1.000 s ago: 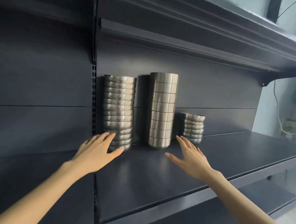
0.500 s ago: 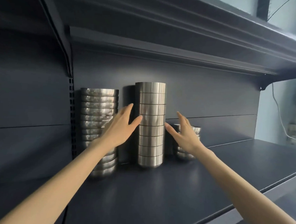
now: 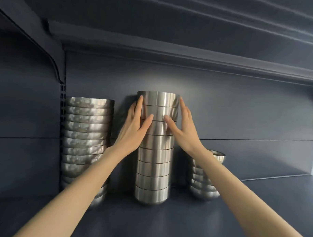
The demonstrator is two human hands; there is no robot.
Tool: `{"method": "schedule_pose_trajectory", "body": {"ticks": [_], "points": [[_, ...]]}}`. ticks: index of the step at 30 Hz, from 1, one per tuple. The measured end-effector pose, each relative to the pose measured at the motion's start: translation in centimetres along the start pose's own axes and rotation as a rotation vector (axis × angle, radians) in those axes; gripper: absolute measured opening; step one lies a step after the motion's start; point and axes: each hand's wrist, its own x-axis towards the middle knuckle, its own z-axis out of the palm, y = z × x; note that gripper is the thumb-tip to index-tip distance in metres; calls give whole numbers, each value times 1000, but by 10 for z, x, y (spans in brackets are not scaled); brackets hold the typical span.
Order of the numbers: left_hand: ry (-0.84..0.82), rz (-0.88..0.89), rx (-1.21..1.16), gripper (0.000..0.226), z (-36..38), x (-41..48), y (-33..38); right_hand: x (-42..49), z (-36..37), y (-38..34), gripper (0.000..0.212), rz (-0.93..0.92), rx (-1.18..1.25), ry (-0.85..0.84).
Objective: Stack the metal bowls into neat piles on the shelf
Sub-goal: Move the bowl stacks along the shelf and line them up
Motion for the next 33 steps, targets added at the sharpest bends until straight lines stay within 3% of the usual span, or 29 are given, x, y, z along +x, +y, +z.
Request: {"method": "schedule_pose_trajectory", "body": {"ticks": [6, 33], "points": [[114, 58, -53, 71, 13, 13, -10, 16, 12, 21, 85, -90, 148, -15], [86, 91, 3, 91, 8, 24, -16, 31, 20, 44, 83, -195, 249, 20]]}}
